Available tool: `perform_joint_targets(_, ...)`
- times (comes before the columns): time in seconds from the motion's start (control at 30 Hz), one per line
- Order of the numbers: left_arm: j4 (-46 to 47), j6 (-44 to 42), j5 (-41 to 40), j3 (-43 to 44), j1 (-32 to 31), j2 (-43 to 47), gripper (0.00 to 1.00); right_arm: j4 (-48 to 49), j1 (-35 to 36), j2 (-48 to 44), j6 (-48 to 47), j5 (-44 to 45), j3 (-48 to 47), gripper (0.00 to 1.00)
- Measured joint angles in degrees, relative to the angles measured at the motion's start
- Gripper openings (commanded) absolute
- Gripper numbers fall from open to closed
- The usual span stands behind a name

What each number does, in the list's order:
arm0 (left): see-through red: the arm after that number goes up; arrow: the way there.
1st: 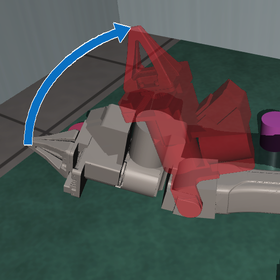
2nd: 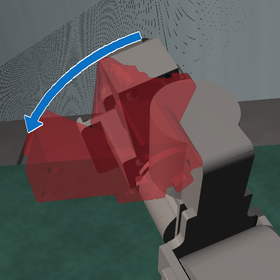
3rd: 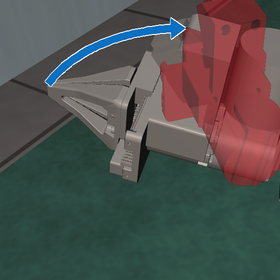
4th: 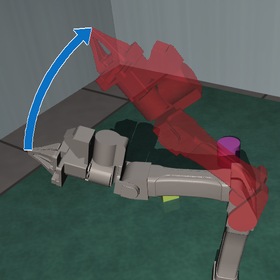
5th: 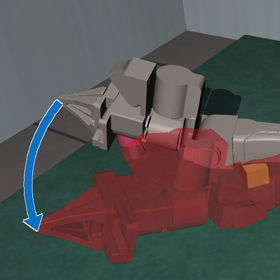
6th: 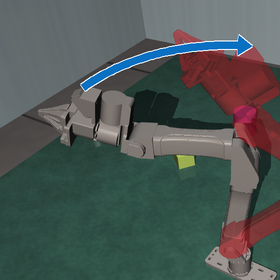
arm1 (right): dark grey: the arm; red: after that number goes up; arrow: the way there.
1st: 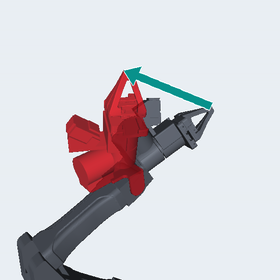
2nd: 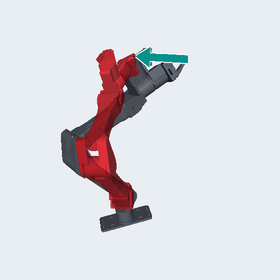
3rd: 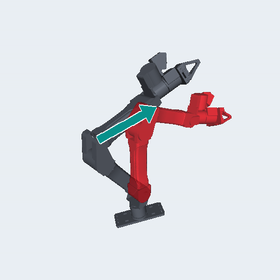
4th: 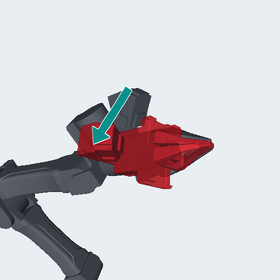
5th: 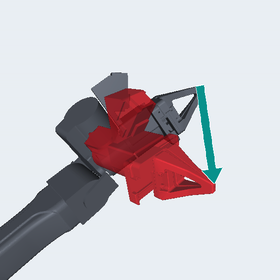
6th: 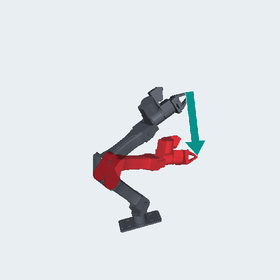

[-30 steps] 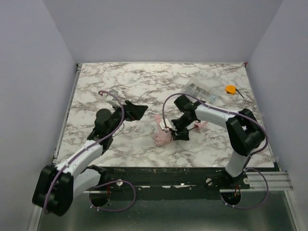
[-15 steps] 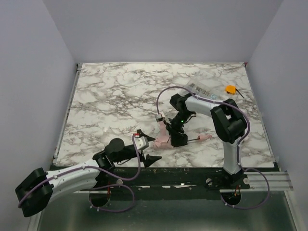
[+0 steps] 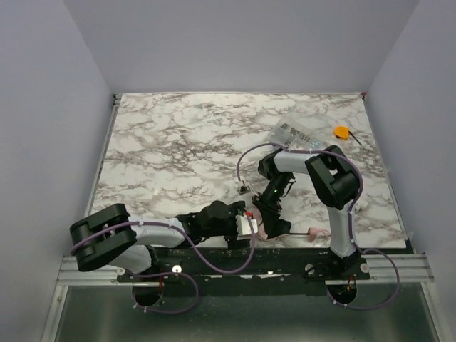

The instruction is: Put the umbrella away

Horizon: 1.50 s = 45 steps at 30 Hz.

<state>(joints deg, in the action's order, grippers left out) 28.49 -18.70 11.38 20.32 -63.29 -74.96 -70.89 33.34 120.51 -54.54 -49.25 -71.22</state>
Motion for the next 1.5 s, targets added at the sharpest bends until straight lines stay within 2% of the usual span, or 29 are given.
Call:
perform_joint_targets(0.17, -0.3, -1.0, -0.3, 3.4, -3.8, -8.0, 0.74, 0.2, 0.0, -0.3, 1.4, 0.1, 0.9, 0.02)
perform_joint_targets(0.2, -0.5, -1.1, -0.4, 4.5, -4.4, -9.4, 0.66, 0.4, 0.0, -0.4, 1.7, 0.1, 1.0, 0.03)
perform_joint_targets(0.27, -0.7, -1.0, -0.7, 6.6, -4.9, -11.6, 0.47, 0.9, 0.0, -0.7, 2.2, 0.1, 1.3, 0.06)
perform_joint_targets(0.3, -0.8, -0.8, -0.9, 7.5, -5.0, -12.5, 0.25, 1.1, 0.0, -1.0, 2.5, 0.2, 1.6, 0.09)
perform_joint_targets(0.33, -1.0, -0.5, -1.1, 8.8, -5.1, -14.0, 0.08, 1.5, 0.0, -1.2, 2.8, 0.3, 1.8, 0.12)
perform_joint_targets(0.37, -2.0, 0.3, -1.1, 10.1, -5.1, -15.1, 0.00, 1.8, 0.0, -1.4, 3.2, 0.5, 2.0, 0.19)
perform_joint_targets(0.43, -4.0, 0.5, -0.9, 11.4, -5.3, -15.6, 0.00, 2.0, -0.2, -2.3, 3.6, 1.1, 2.2, 0.33)
perform_joint_targets(0.5, -5.2, 2.0, -1.0, 12.8, -5.4, -16.3, 0.00, 1.8, -0.8, -3.4, 3.6, 3.0, 2.2, 0.53)
perform_joint_targets(0.63, -5.4, 7.4, -1.7, 15.1, -3.7, -18.3, 0.00, 2.3, -3.8, -5.6, 4.1, 6.5, 0.6, 0.71)
perform_joint_targets(0.73, -5.4, 14.1, -1.7, 17.3, -0.3, -20.6, 0.00, 5.5, -9.3, -8.3, 4.0, 8.6, -3.3, 0.75)
perform_joint_targets(0.87, -4.4, 22.5, 2.9, 19.7, 5.1, -24.1, 0.00, 17.2, -16.9, -16.4, 3.7, 9.6, -6.7, 0.88)
perform_joint_targets(0.97, -3.8, 28.2, 9.7, 21.2, 9.2, -26.8, 0.00, 26.7, -20.6, -25.5, 1.9, 9.3, -3.8, 0.98)
perform_joint_targets(1.07, -3.1, 32.9, 17.4, 23.8, 12.8, -30.4, 0.00, 33.7, -21.0, -36.2, -6.4, 5.3, 4.9, 1.00)
perform_joint_targets(1.17, -2.5, 37.7, 26.0, 27.0, 16.1, -34.6, 0.00, 34.6, -20.4, -41.7, -18.1, -0.6, 13.6, 0.99)
perform_joint_targets(1.3, -2.1, 42.3, 34.3, 29.8, 19.3, -38.4, 0.00, 35.4, -18.4, -40.7, -27.3, -3.4, 20.8, 1.00)
perform_joint_targets(1.5, -3.1, 45.4, 39.8, 32.5, 21.4, -41.4, 0.00, 43.3, -13.6, -38.4, -29.3, 0.0, 26.6, 0.99)
